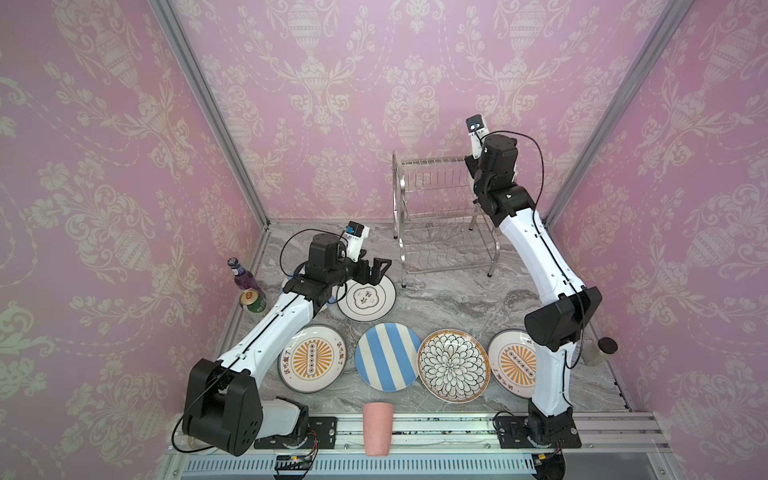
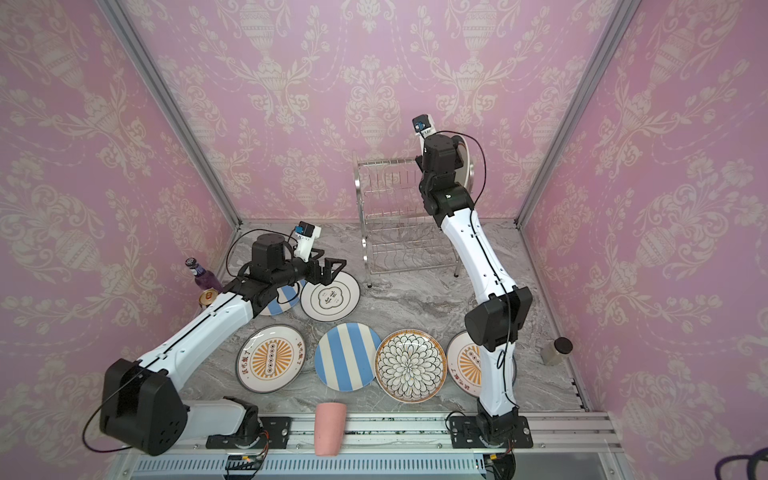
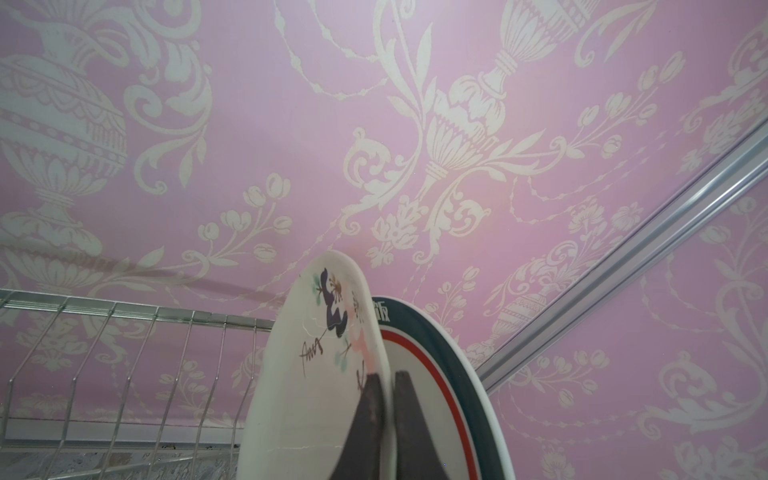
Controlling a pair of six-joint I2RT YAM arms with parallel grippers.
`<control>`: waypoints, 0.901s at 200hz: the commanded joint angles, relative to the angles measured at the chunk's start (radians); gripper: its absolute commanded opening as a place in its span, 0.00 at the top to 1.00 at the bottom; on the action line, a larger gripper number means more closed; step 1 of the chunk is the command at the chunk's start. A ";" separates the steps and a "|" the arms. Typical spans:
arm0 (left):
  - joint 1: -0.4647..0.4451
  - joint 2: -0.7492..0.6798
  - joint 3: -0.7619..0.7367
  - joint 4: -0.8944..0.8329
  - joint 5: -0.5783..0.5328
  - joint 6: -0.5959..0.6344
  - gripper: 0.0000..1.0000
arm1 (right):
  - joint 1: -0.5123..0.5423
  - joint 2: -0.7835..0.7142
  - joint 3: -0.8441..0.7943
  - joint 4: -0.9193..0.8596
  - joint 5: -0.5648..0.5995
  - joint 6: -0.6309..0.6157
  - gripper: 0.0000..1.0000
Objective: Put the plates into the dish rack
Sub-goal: 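Open the right gripper to release the cream flowered plate in the rack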
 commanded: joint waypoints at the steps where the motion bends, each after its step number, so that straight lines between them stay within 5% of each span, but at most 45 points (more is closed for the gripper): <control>1: 0.002 0.007 0.021 -0.018 -0.007 0.023 0.01 | -0.007 -0.052 -0.034 0.092 0.007 0.036 1.00; 29: 0.002 0.001 0.019 -0.019 -0.009 0.026 0.01 | -0.008 -0.068 -0.072 0.111 0.012 0.025 1.00; 49: 0.001 0.001 0.016 -0.019 -0.009 0.026 0.01 | -0.007 -0.072 -0.079 0.112 0.017 0.013 0.81; 111: 0.002 0.004 0.012 -0.003 0.000 0.017 0.01 | -0.002 -0.092 -0.061 0.106 0.007 -0.018 0.75; 180: 0.002 -0.012 -0.003 0.006 -0.031 0.010 0.01 | 0.026 -0.148 -0.060 0.013 -0.019 0.034 0.56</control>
